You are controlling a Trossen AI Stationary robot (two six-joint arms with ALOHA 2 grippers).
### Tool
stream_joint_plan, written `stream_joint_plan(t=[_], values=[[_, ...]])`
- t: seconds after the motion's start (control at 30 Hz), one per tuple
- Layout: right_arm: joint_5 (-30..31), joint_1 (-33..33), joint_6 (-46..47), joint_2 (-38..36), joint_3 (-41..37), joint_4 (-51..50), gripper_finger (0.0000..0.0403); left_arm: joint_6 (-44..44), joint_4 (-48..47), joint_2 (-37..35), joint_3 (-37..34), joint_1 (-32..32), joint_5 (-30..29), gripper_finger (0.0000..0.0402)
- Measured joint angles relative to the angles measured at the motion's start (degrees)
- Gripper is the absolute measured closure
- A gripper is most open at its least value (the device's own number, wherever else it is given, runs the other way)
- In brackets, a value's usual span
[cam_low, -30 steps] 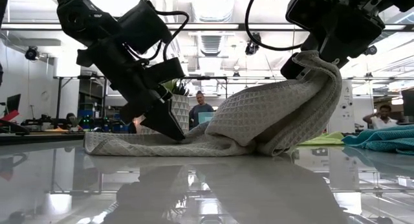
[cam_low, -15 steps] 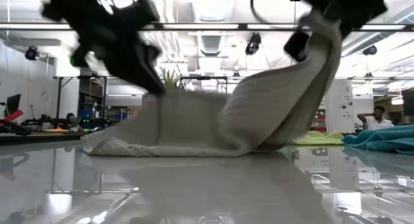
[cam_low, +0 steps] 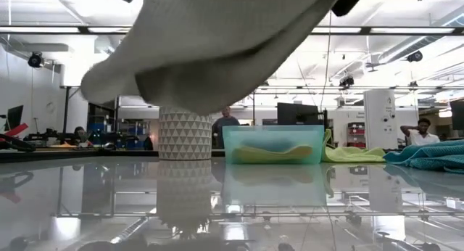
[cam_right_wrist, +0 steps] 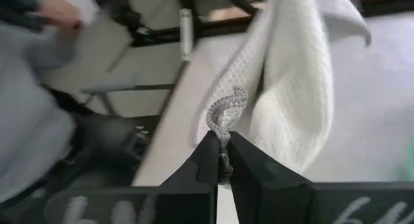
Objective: Fold microfiber towels
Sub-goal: Fold the gray microfiber cloth
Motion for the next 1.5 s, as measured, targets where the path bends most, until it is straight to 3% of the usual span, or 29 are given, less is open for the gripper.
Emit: stream_joint_plan(t=[0.2, 0.4, 0.57, 1.0, 1.2, 1.37, 1.5], values=[[3.1, 0.0, -0.2, 4.4, -1.2, -2.8, 0.0390, -4.6, -2.4, -2.0, -2.5, -0.1, 3.4, 0.0401], [2.9, 0.0, -0.1, 11.9, -2.2, -2.8, 0.0390, -7.9, -1.6, 1.4, -6.4, -0.1, 3.4, 0.0402], [2.7, 0.0, -0.8, 16.7, -2.2, -2.7, 0.0390, -13.3, -0.9, 6.0, -7.1, -0.1, -1.9, 0.0399], [2.8, 0.0, -0.6, 19.2, -2.2, -3.3, 0.0390, -19.6, -1.1, 14.5, -7.8, 0.0, -2.8, 0.0296], [2.8, 0.0, -0.5, 19.2, -2.3, -3.5, 0.0390, -21.6, 8.0, 21.8, -9.8, 0.7, -3.5, 0.0288], [2.9, 0.0, -0.9, 19.4, -2.3, -3.6, 0.0390, -22.5, 15.6, 29.5, -10.1, 3.6, -12.6, 0.0288], [2.9, 0.0, -0.9, 19.4, -2.3, -3.6, 0.0390, -22.5, 21.3, 34.0, -9.8, 7.3, -13.3, 0.0288]])
